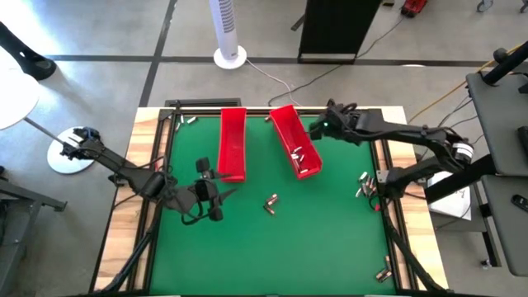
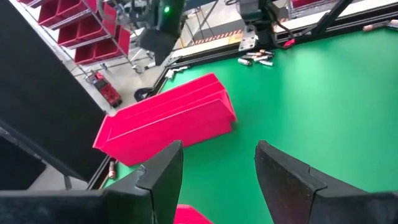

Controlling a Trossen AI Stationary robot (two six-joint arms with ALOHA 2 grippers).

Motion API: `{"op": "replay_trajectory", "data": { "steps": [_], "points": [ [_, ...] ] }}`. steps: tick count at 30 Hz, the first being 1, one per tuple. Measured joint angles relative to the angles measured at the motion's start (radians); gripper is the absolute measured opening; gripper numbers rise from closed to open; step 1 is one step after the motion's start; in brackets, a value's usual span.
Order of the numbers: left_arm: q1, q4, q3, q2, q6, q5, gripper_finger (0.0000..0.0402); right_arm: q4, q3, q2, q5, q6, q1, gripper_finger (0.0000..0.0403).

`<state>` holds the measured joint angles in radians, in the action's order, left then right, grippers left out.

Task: Sort batteries
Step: Put the silver battery into the right red bin

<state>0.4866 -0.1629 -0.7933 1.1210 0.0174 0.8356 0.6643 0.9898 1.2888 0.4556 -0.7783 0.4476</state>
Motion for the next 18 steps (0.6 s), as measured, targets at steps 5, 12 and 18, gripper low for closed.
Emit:
{"op": "replay_trajectory", "data": {
  "steps": [5,12,18],
  "points": [
    [-0.028,0.013,0.002,0.008,0.001,0.0,0.018,-0.075,0.086,0.054,-0.161,0.286,-0.076,0.0038],
    [-0.043,0.013,0.003,0.031,-0.001,0.0,0.018,0.053,0.271,0.234,-0.268,0.546,-0.055,0.0038],
    [-0.045,0.021,0.003,0.03,-0.004,0.001,0.018,0.039,0.425,0.434,-0.307,0.483,0.041,0.0022]
  ]
}}
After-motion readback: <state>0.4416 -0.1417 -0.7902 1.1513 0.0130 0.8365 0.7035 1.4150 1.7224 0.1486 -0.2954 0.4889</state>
